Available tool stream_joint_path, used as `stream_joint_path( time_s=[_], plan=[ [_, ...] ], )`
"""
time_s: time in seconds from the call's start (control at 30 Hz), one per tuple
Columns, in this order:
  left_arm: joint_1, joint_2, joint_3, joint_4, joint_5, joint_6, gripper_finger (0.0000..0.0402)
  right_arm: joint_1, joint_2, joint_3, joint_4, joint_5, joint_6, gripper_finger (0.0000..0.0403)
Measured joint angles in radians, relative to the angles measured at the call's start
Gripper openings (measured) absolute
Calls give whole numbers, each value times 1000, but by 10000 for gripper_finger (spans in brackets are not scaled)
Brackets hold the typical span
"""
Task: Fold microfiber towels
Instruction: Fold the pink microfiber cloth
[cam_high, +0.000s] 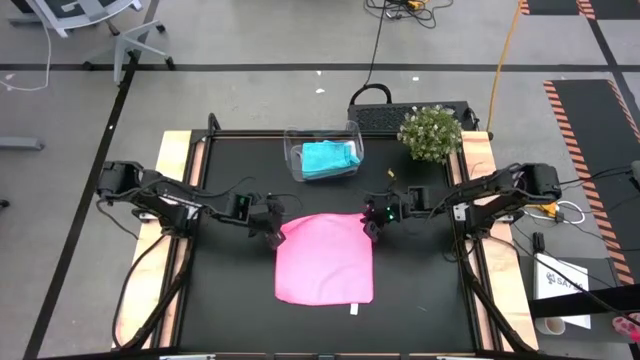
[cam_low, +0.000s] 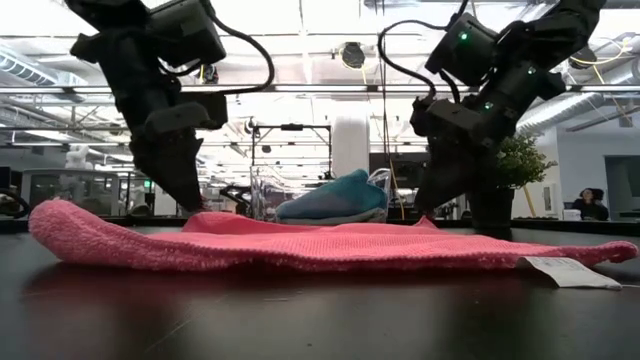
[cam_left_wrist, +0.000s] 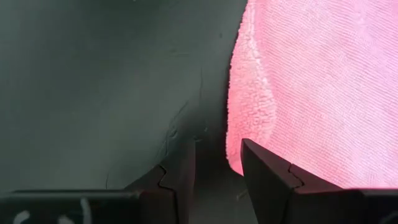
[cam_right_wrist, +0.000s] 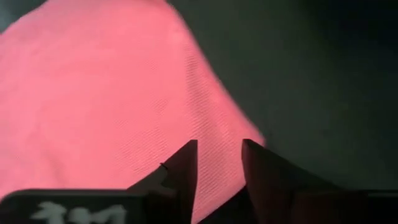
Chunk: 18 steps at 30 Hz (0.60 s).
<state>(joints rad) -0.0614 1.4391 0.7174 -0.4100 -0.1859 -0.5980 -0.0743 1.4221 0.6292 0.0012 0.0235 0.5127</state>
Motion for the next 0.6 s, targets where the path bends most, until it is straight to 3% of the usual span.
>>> stream_joint_path(
  time_s=[0.37,0.5,0.6],
  plan=[
    [-14,0,0,64,100,257,132,-88,0,0,-68,-81,-8,164],
    [-55,12,0,40,30,401,132,-91,0,0,-114,-81,-41,164],
    [-63,31,-6,37,-42,421,132,-91,0,0,-128,-81,-46,164]
  ],
)
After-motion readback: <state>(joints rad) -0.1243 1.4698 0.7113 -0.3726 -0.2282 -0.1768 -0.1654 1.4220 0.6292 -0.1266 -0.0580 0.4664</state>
